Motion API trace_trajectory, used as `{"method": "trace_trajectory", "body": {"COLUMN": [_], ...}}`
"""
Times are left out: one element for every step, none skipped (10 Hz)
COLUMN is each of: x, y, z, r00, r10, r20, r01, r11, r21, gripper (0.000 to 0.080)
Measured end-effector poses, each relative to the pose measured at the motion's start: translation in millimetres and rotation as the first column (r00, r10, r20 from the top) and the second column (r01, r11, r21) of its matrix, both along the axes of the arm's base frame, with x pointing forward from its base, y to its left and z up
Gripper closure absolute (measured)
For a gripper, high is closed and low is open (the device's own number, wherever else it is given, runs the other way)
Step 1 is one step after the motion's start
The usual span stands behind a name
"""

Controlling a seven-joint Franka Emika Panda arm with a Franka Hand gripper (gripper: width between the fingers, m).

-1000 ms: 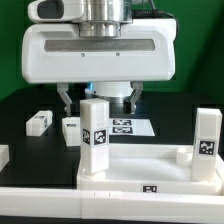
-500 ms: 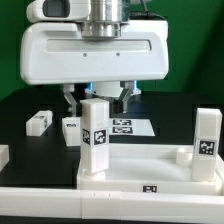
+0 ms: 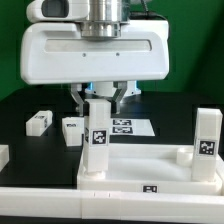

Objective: Assemble desk

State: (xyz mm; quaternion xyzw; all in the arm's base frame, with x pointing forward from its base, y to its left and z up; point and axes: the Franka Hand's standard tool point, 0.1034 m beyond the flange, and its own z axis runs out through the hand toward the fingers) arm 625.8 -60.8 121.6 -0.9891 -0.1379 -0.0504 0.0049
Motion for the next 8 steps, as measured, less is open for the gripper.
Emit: {"method": "trace_trajectory", "body": {"x": [-0.5, -0.2, 0.3, 0.1, 0.0, 0.1, 0.1, 0.0], "y": [0.0, 1.4, 2.0, 0.9, 0.0, -0.8, -1.7, -2.9], "z": [-0.1, -0.1, -0.2, -0.8, -1.0, -1.3, -1.5, -1.7], "r00": [0.996, 0.976, 0.952, 0.907, 0.857, 0.802, 0.741, 0.662], "r10": [-0.094, -0.218, -0.307, -0.420, -0.515, -0.596, -0.670, -0.748], "r20": [-0.006, -0.010, -0.011, -0.019, -0.025, -0.031, -0.038, -0.048], "r01": [0.094, 0.218, 0.307, 0.421, 0.516, 0.597, 0.671, 0.749], "r11": [0.996, 0.976, 0.951, 0.906, 0.856, 0.801, 0.739, 0.659], "r21": [0.012, 0.023, 0.029, 0.039, 0.046, 0.052, 0.058, 0.065], "gripper": [0.0511, 0.0511, 0.0511, 0.0511, 0.0511, 0.0511, 0.0511, 0.0510]}}
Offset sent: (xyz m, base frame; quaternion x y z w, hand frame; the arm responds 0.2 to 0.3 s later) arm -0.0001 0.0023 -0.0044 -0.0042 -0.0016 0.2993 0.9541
